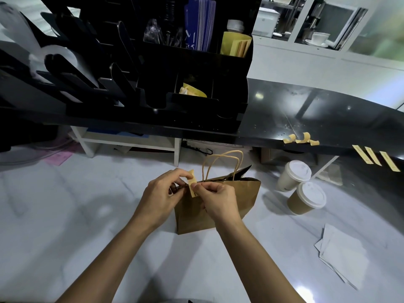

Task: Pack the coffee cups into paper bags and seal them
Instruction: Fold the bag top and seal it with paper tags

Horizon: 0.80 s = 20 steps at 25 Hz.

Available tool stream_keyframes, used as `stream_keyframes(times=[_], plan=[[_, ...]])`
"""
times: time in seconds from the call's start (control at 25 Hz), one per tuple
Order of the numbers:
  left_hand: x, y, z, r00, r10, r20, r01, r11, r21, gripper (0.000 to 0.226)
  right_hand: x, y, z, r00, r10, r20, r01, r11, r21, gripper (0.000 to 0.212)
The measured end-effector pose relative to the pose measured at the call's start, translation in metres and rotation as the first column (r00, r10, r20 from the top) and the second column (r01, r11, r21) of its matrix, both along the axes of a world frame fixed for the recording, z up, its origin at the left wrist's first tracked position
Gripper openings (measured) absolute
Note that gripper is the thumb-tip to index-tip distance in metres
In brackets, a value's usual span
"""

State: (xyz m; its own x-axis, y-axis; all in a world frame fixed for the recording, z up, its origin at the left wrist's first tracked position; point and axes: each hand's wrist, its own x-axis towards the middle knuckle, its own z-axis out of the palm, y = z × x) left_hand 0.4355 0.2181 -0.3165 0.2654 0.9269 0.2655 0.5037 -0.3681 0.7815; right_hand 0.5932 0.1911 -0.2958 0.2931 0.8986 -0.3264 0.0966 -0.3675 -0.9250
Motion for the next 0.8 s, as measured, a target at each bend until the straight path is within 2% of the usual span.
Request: stream_keyframes(times=[0.16,0.44,0.8], plan=[[-0.0002,0.0016,0.0025,0.996,-0.028,-0.086,0.029,0.999,0.015,0.03,0.0001,0.0012,-0.0013,1.0,0.004,0.014,-0.004,1.0,-0.004,0.013],[0.0013,0.005,0.0035,0.989,-0.049,-0.143,0.045,0.999,-0.031,0.023,-0.0001,0.0028,-0.0043,1.0,0.014,0.021,-0.014,1.0,0.004,0.013],[-0.0025,0.0088,0.0012,0.968,-0.054,-0.247,0.041,0.998,-0.057,0.023,-0.0017,0.0015,-0.0095,0.98,-0.007,0.199,-0.005,0.998,0.062,0.018]])
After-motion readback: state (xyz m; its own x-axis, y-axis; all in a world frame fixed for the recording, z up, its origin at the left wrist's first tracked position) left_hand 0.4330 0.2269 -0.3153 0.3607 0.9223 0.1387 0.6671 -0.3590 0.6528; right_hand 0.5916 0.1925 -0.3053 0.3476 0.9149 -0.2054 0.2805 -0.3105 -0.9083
